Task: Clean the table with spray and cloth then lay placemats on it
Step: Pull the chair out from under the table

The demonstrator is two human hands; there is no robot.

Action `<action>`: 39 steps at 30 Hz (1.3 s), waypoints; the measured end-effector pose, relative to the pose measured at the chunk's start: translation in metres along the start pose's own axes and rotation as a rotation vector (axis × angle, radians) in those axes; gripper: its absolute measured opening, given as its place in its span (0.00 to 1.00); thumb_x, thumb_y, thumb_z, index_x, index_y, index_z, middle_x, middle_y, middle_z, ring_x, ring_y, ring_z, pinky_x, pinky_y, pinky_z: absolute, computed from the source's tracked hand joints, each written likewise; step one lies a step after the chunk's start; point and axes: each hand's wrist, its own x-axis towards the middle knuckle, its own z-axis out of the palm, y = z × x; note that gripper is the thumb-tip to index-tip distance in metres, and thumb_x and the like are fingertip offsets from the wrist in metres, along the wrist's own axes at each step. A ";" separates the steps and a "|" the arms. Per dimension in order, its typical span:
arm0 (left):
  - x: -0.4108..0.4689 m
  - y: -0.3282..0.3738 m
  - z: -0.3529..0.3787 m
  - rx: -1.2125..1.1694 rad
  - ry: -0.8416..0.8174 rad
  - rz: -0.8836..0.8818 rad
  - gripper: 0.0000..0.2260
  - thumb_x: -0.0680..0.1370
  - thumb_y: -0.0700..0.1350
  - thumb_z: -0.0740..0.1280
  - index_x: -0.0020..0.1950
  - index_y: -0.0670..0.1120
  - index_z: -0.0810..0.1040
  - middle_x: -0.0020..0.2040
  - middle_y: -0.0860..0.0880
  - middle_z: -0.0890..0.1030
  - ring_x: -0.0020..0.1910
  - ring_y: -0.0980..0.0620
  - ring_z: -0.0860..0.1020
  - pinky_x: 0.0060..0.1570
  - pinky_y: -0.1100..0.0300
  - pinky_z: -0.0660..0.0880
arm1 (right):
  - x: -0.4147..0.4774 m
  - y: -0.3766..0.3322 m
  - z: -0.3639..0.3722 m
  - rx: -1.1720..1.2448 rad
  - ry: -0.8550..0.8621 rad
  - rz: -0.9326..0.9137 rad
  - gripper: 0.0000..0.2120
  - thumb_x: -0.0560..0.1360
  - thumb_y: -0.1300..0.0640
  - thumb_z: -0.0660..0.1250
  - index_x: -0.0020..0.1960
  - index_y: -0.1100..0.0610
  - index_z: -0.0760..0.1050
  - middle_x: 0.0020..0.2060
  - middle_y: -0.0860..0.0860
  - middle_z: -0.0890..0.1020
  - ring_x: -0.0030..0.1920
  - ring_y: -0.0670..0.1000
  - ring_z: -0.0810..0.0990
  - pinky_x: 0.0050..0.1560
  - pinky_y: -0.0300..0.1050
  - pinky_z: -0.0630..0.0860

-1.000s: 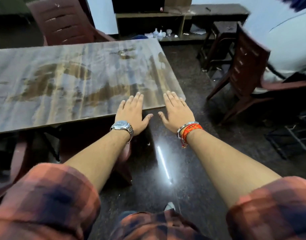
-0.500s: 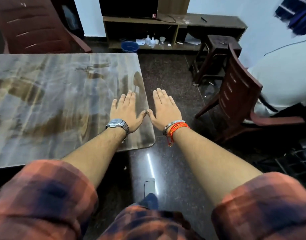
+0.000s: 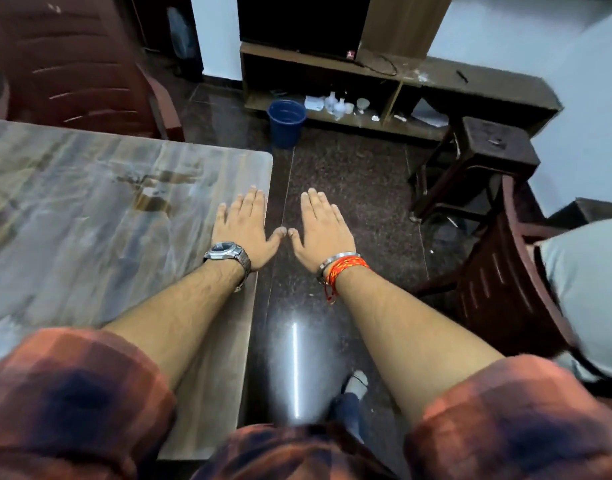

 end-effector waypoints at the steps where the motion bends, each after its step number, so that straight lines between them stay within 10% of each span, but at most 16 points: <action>1: 0.016 0.006 0.002 -0.009 0.008 -0.033 0.36 0.78 0.63 0.56 0.80 0.44 0.49 0.80 0.47 0.51 0.78 0.45 0.54 0.75 0.45 0.48 | 0.017 0.012 0.003 0.006 -0.005 -0.027 0.32 0.78 0.48 0.56 0.77 0.61 0.51 0.77 0.57 0.54 0.77 0.55 0.52 0.75 0.52 0.50; 15: 0.221 0.054 0.012 -0.031 0.058 -0.428 0.38 0.77 0.63 0.57 0.80 0.45 0.48 0.80 0.47 0.50 0.78 0.46 0.53 0.75 0.45 0.49 | 0.261 0.131 0.014 0.052 -0.087 -0.399 0.34 0.77 0.48 0.59 0.77 0.59 0.50 0.77 0.55 0.52 0.77 0.54 0.50 0.75 0.52 0.49; 39: 0.680 -0.149 -0.004 -0.060 0.107 -0.907 0.40 0.76 0.63 0.59 0.80 0.45 0.47 0.81 0.49 0.47 0.78 0.47 0.53 0.75 0.46 0.49 | 0.834 0.057 0.086 0.026 -0.208 -0.940 0.36 0.76 0.49 0.62 0.77 0.59 0.49 0.78 0.55 0.51 0.77 0.54 0.51 0.75 0.53 0.52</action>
